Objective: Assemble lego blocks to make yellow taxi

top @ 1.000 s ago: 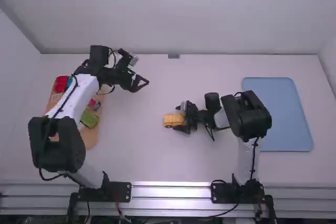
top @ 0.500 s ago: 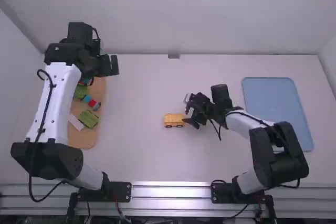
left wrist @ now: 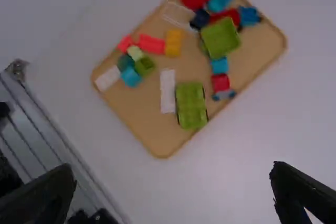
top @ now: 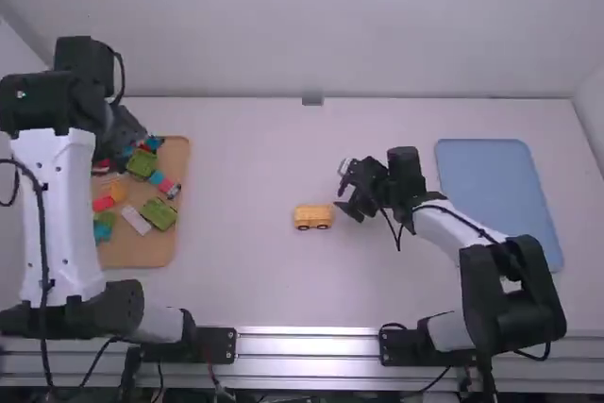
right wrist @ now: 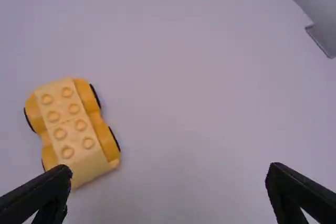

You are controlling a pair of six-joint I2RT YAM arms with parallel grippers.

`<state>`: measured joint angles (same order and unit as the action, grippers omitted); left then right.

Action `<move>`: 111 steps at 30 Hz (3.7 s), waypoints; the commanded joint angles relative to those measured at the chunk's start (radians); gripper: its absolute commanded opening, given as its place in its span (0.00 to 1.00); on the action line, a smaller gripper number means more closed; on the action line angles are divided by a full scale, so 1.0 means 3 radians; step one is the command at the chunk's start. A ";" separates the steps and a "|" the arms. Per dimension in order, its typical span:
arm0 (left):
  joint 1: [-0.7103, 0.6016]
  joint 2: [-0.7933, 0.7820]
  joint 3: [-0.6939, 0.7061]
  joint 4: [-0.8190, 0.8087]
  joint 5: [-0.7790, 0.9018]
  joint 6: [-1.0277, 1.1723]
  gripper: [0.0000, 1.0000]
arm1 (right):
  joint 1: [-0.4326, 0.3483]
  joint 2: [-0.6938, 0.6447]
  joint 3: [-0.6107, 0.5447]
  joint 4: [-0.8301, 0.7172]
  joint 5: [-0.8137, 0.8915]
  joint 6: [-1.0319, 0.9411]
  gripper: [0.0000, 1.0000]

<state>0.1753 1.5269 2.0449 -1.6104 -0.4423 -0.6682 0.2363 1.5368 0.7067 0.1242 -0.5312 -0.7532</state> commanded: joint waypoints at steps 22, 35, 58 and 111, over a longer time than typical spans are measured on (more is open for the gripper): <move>0.1573 0.0323 -0.0961 0.1428 0.1362 0.1595 0.99 | -0.0240 -0.1088 -0.0001 -0.0331 0.0015 0.0346 0.99; 0.1567 0.1719 -0.0720 0.1807 0.1536 0.1848 0.88 | 0.0029 -0.1090 -0.0001 -0.0257 0.0259 0.0514 0.99; 0.1572 0.2351 -0.0886 0.2417 0.1247 0.1770 0.54 | 0.0148 -0.1090 -0.0001 -0.0228 0.0378 0.0605 0.99; 0.1572 0.2332 -0.1441 0.3321 0.1335 0.1784 0.41 | 0.0253 -0.1090 -0.0001 -0.0192 0.0378 0.0604 0.99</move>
<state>0.6498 2.2105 1.6287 -0.6144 -0.0483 -0.1341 0.3130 1.2270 0.7063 0.0643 -0.4156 -0.5789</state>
